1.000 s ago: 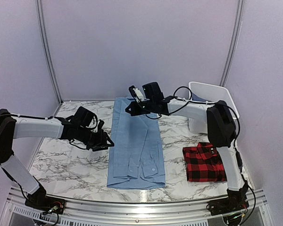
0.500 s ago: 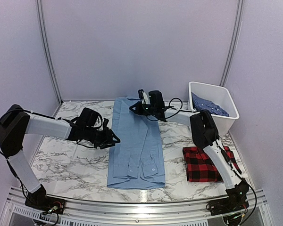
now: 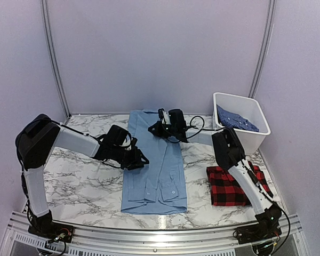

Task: Fold and stack the long sleeve shirts
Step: Move the rectangle-folded shirt to the center of the board.

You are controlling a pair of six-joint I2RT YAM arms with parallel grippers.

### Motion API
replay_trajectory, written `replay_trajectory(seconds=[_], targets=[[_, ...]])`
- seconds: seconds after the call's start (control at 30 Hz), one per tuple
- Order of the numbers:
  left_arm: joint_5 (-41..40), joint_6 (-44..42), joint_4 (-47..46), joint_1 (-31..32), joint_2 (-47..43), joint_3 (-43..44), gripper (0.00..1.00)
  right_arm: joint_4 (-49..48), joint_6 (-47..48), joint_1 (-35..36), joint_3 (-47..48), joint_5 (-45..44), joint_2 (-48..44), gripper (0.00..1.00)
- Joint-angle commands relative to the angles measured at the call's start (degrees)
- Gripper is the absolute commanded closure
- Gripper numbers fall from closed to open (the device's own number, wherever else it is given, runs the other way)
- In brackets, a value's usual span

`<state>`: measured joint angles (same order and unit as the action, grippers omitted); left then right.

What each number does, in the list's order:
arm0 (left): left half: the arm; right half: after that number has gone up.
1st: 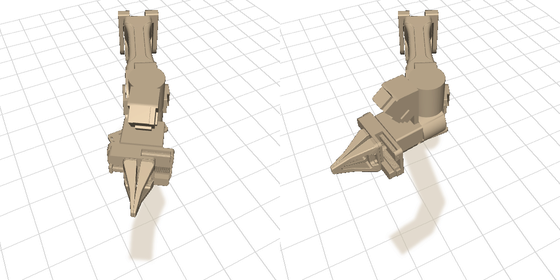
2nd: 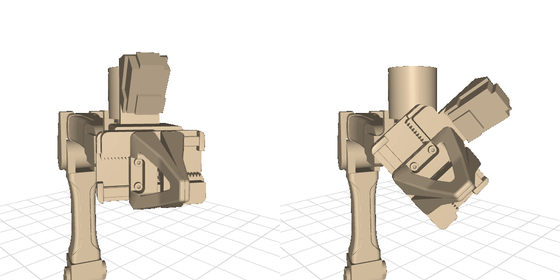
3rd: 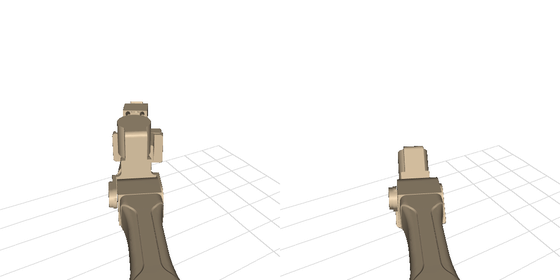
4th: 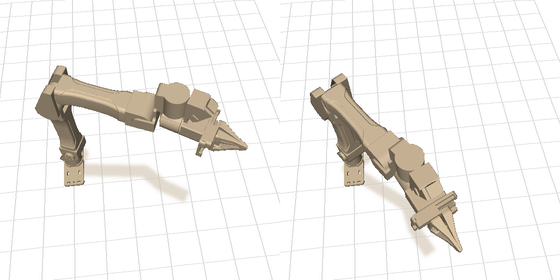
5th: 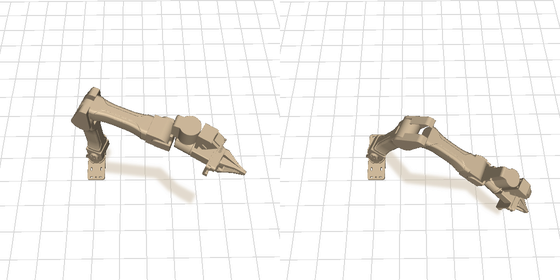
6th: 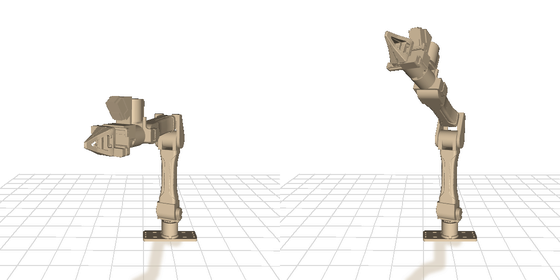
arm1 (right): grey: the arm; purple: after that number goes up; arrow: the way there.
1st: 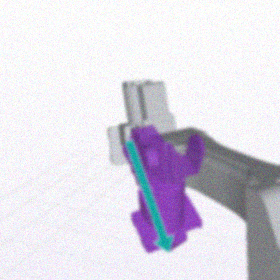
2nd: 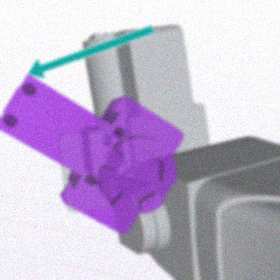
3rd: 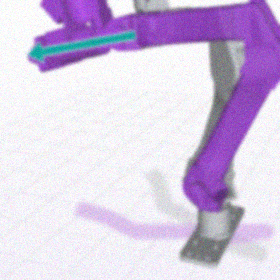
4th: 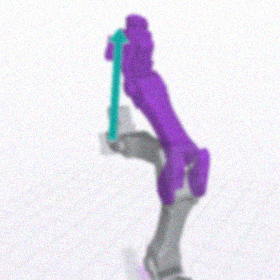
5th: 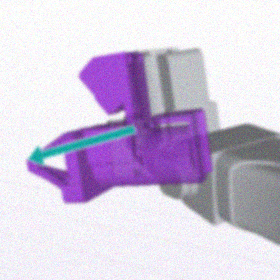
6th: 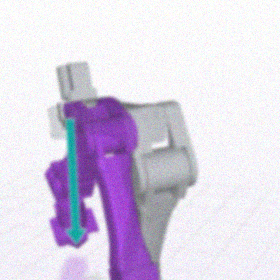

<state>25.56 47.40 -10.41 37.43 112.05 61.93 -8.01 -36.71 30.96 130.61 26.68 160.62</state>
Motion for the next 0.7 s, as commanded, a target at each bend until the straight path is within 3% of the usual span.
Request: replay_trajectory(seconds=[0.0,0.33,0.67], targets=[[-1.4,2.5,1.3,0.0,2.5,-0.7,0.64,2.1,2.4,0.1,0.0,-0.8,-3.2,1.00],[-2.5,2.2,5.7,0.1,-2.4,-8.4,0.66,7.6,6.4,0.4,-0.9,5.9,-10.6,1.00],[-1.6,-0.4,10.2,0.2,-10.6,-14.1,0.65,8.5,10.1,5.3,-21.2,6.8,-25.0,1.00]])
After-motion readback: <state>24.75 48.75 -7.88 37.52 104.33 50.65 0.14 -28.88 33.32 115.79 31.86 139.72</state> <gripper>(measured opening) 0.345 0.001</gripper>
